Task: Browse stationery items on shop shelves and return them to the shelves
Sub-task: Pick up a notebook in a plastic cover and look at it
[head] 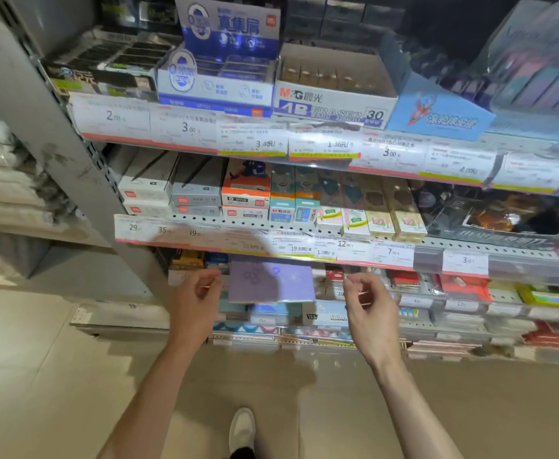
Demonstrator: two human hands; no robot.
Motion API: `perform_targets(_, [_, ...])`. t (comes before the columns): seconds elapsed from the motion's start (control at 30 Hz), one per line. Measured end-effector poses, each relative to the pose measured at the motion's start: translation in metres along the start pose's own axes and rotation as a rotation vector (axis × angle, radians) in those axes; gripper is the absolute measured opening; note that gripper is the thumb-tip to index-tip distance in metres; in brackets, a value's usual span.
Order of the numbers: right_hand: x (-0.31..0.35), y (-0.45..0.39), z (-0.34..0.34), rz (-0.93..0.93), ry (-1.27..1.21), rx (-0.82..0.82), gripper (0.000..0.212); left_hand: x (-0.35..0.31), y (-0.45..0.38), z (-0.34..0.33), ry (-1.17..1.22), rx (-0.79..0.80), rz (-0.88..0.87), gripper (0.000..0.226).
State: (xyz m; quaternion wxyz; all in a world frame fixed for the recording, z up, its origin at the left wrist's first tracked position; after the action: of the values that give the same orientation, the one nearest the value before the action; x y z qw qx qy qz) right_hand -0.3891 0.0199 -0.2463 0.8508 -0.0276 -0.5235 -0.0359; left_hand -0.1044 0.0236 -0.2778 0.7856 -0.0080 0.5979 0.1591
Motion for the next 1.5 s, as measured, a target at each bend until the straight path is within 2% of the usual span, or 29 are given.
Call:
perform_targets(0.2, [-0.049,-0.009,-0.015,-0.173,0.055,0.117,0.014,0.021,-0.016,-0.021,-0.005,0.052,0.103,0.015])
perform_targets(0.4, [-0.048,-0.044,-0.046,-0.222,0.056,0.212,0.012,0.021,-0.050,-0.033,-0.033,0.102,0.123,0.014])
perform_targets(0.5, [-0.044,-0.063,-0.063,-0.247,0.034,0.237,0.014,0.022,-0.065,-0.036,-0.034,0.137,0.155,0.016])
perform_targets(0.6, [-0.040,-0.076,-0.077,-0.293,0.006,0.247,0.020,0.028,-0.080,-0.034,-0.018,0.138,0.199,0.004])
perform_targets(0.77, [-0.042,-0.084,-0.090,-0.378,-0.026,0.225,0.017,0.031,-0.090,-0.030,-0.022,0.165,0.171,0.010])
perform_targets(0.87, [-0.050,-0.082,-0.090,-0.423,-0.074,0.239,0.016,0.034,-0.089,-0.029,-0.010,0.182,0.175,0.003])
perform_targets(0.93, [-0.056,-0.078,-0.086,-0.446,-0.103,0.259,0.006,0.037,-0.085,-0.033,0.041,0.195,0.205,0.013])
perform_targets(1.03, [-0.059,-0.069,-0.078,-0.431,-0.081,0.281,0.018,0.038,-0.080,-0.039,0.072,0.223,0.224,0.018])
perform_targets(1.2, [-0.065,-0.070,-0.071,-0.398,-0.067,0.310,0.011,0.038,-0.080,-0.045,0.075,0.310,0.219,0.020])
perform_targets(1.33, [-0.071,-0.066,-0.064,-0.462,-0.133,0.366,0.014,0.039,-0.073,-0.044,0.042,0.359,0.225,0.027])
perform_targets(1.5, [-0.086,-0.042,-0.054,-0.486,-0.096,0.428,0.024,0.054,-0.053,-0.046,-0.064,0.447,0.256,0.028])
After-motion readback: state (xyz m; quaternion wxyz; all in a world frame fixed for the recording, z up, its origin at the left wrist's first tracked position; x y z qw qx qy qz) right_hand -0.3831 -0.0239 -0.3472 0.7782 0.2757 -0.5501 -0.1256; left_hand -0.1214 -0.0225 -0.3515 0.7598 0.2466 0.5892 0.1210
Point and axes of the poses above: each hand's wrist, its own y-axis away from the middle knuckle, its own z-axis out of the back of the hand, x = y × z, the point moved 2 cm from there along -y, towards the middle knuckle, and after that the axes turned 10 degrees about x, right-handed, at the moved point
